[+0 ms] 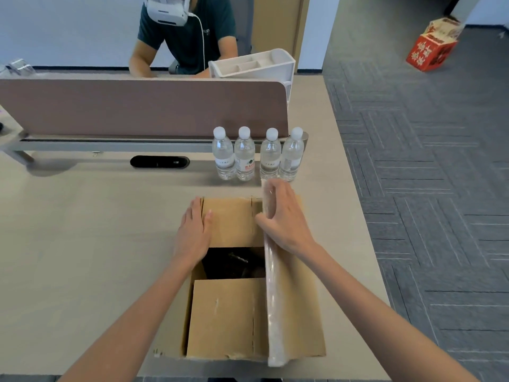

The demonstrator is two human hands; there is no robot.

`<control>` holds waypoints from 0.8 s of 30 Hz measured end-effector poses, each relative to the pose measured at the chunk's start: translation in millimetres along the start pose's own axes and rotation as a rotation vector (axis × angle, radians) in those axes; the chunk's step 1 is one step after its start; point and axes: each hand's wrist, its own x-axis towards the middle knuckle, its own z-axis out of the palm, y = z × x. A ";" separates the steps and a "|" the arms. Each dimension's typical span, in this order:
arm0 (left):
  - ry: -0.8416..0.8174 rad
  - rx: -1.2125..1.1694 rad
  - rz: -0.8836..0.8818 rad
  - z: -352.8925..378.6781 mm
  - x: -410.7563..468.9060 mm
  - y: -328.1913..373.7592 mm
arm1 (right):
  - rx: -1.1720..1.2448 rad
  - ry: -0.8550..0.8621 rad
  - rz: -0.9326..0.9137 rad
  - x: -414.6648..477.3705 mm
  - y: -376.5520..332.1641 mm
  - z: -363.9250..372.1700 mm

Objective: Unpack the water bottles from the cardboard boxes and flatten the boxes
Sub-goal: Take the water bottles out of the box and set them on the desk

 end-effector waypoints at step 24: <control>0.046 0.543 1.024 -28.4 -9.5 45.9 | 0.131 0.012 0.309 -37.6 98.3 -133.9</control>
